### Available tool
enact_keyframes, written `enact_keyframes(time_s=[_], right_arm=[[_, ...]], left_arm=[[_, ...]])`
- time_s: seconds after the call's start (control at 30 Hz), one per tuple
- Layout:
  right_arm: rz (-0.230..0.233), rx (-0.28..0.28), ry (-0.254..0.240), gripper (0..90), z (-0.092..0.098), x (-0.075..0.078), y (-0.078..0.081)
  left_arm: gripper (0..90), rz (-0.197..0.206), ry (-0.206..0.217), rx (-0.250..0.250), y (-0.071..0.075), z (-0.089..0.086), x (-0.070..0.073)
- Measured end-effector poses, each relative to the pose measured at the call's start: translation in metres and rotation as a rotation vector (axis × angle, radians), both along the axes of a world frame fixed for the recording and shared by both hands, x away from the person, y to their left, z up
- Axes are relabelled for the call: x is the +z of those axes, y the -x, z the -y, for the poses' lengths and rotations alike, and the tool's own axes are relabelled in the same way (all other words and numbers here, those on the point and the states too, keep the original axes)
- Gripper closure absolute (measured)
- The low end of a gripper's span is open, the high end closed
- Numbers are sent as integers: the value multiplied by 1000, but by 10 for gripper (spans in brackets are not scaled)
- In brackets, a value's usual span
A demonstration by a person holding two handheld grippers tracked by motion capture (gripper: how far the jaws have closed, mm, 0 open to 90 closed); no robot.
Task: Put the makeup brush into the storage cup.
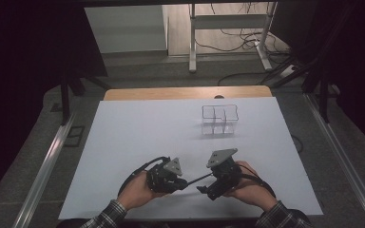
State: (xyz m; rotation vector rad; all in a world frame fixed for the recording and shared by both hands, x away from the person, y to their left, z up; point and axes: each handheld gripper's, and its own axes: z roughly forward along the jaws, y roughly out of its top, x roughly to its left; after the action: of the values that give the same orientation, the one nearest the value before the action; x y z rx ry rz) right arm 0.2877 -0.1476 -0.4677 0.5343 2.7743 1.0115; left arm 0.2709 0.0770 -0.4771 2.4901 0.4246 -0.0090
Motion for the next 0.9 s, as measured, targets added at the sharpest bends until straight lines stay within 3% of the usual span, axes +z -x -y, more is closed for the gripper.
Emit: enact_keyframes(time_s=[0.17,0.3,0.5,0.53,0.9], right_arm=[[-7,9,4,19,-6,-1,1],[-2,26,10,85,-10,0,1],[-5,69,43,236,-14,0,1],[-3,83,52,301,-16,0,2],[11,161,104,533,-18,-2,2]], left_arm=[[834,4,4,-3,0,1,0],[834,1,0,-8,1,2,0],[834,4,-6,-16,1,2,1],[834,4,-6,-17,1,2,1],[834,1,-1,-20,3,3,2]])
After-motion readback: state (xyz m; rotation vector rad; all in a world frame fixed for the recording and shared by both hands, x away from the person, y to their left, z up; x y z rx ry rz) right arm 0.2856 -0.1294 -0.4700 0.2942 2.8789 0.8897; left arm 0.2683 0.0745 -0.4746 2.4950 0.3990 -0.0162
